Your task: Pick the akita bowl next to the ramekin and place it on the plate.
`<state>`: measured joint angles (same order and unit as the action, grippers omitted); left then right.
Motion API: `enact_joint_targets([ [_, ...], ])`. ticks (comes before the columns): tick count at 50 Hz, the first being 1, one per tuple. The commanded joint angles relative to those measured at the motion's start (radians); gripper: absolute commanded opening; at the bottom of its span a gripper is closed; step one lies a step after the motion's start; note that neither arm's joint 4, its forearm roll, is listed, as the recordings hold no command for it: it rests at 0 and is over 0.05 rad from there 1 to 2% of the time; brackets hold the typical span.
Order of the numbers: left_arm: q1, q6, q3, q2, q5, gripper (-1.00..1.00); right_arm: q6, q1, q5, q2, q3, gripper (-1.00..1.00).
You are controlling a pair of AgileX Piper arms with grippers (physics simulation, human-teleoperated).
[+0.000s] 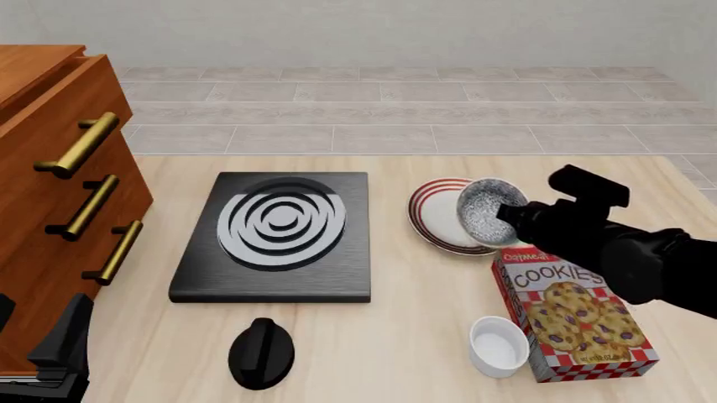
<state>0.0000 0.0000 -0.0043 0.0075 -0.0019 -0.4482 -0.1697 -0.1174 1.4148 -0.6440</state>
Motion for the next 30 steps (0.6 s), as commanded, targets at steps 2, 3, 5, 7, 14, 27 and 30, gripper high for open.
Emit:
enact_joint_targets([
  [2, 0.0, 0.0, 0.0, 0.0, 0.0, 1.0, 0.0, 0.01, -0.025, 0.041, -0.023, -1.0],
  [3, 0.0, 0.0, 0.0, 0.0, 0.0, 1.0, 0.001, 0.011, -0.028, 0.045, -0.024, -1.0],
  [5, 0.0, 0.0, 0.0, 0.0, 0.0, 1.0, 0.003, 0.012, -0.031, 0.055, -0.027, -1.0],
  [7, 0.0, 0.0, 0.0, 0.0, 0.0, 1.0, 0.006, 0.015, -0.036, 0.07, -0.035, -1.0],
  [14, 0.0, 0.0, 0.0, 0.0, 0.0, 1.0, 0.01, 0.022, -0.049, 0.108, -0.05, -1.0],
  [27, 0.0, 0.0, 0.0, 0.0, 0.0, 1.0, 0.021, 0.028, -0.059, 0.161, -0.08, -1.0],
  [30, 0.0, 0.0, 0.0, 0.0, 0.0, 1.0, 0.024, 0.028, -0.064, 0.173, -0.083, -1.0],
])
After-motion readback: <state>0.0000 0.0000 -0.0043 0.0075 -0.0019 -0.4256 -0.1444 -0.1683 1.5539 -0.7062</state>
